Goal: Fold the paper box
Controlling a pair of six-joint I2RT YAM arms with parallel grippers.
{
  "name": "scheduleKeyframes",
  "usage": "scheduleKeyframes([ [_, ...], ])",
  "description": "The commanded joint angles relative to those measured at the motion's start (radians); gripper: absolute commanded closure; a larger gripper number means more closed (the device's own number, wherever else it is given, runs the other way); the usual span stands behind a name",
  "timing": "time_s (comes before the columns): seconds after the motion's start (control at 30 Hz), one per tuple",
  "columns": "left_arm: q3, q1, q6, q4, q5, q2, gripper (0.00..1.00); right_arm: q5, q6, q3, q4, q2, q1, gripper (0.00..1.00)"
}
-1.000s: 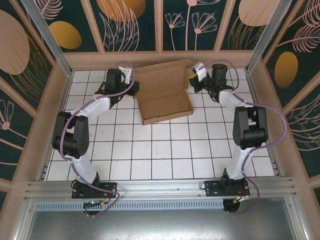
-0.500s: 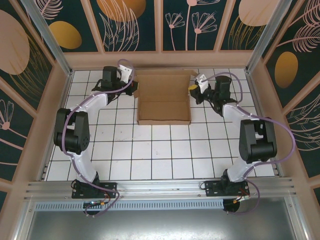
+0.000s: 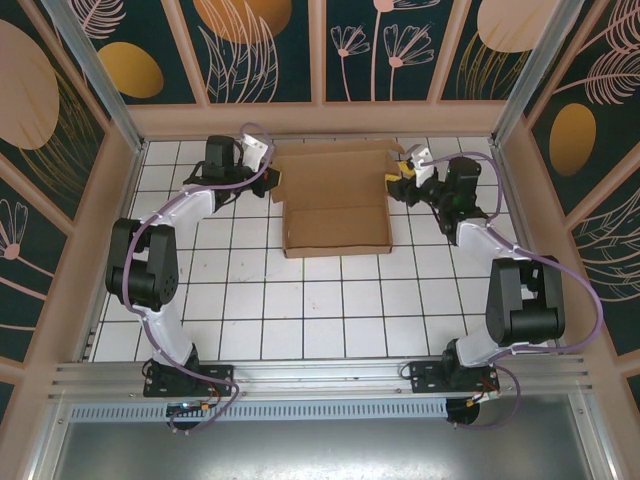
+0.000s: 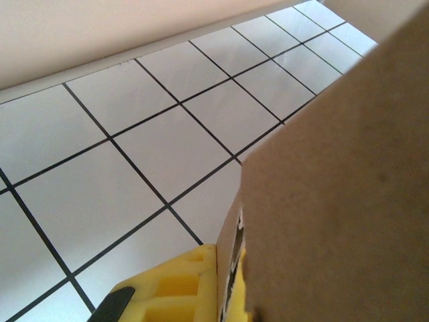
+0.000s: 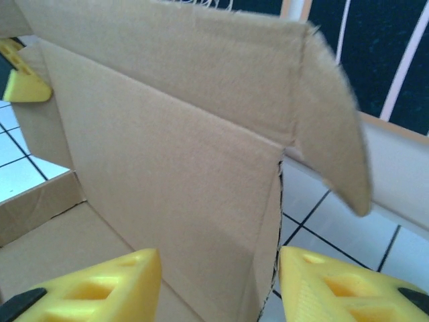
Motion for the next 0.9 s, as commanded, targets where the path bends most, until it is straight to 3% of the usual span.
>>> scheduleKeyframes([
  [0.0,0.001,0.005,0.029,-0.025,0.041,-0.042,1.00,0.043,-0.044,0.065,-0.007,0.011,-0.019,0.50],
  [0.27,0.049,0.008,0.046,-0.073,0.034,-0.031,1.00,0.110,-0.071,0.190,-0.086,0.133,-0.022,0.51],
  [0.4,0.056,0.012,0.046,-0.075,0.045,-0.021,1.00,0.066,-0.060,0.242,-0.106,0.196,-0.016,0.49],
  [0.73,0.093,0.014,0.057,-0.109,0.080,0.019,1.00,0.117,-0.133,0.363,-0.071,0.333,-0.006,0.45],
  [0.87,0.135,0.014,0.068,-0.140,0.101,0.039,1.00,0.035,-0.160,0.387,-0.014,0.375,-0.037,0.44],
])
